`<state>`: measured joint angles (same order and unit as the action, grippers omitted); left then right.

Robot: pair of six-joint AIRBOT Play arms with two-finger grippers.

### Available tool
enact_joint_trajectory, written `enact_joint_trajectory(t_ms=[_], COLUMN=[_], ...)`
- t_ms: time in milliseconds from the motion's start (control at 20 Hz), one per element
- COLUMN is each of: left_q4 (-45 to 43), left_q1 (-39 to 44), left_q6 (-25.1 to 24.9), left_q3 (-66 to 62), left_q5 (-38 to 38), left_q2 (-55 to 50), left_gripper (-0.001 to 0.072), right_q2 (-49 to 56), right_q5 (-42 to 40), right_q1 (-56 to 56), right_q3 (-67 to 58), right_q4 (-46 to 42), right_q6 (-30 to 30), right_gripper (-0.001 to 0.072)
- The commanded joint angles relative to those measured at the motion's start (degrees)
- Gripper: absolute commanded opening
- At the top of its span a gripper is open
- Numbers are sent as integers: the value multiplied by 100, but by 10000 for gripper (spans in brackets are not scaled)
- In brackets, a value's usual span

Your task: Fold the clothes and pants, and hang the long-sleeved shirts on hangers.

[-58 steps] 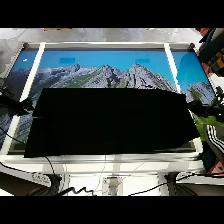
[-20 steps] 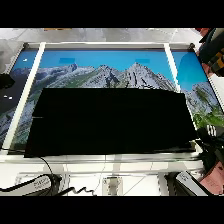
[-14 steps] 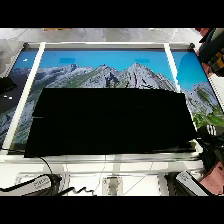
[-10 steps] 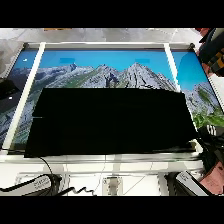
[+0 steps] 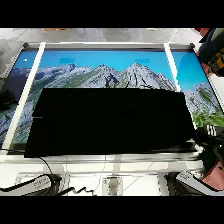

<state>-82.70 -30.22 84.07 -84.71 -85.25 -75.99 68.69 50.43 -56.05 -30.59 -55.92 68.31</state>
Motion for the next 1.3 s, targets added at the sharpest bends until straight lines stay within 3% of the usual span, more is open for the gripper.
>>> enact_joint_trajectory(t_ms=[0,350,550,700,900,1050,1250], left_q4=[-664,-732,-730,-728,-542,-92,140], left_q1=[-2,-103,-400,-920,-1851,-2441,-2597], left_q6=[103,-96,-352,-369,-761,-1012,-1152], left_q3=[0,1215,2524,3436,4492,4972,5362], left_q5=[-529,-586,24,374,428,535,1073], left_q2=[-2,17,634,1438,2162,2212,2212], left_gripper=[398,398,398,397,401,518,518], right_q2=[162,-706,-822,-822,-822,-822,-822], right_q5=[103,-188,-153,-155,-153,-133,-114], right_q1=[4,4,4,4,4,4,4], right_q3=[-13,-13,-11,-13,-11,-13,-13], right_q4=[772,761,767,772,772,772,772], right_q6=[-861,-986,-903,-903,-898,-898,-898], right_gripper=[41,22,23,22,23,23,23])
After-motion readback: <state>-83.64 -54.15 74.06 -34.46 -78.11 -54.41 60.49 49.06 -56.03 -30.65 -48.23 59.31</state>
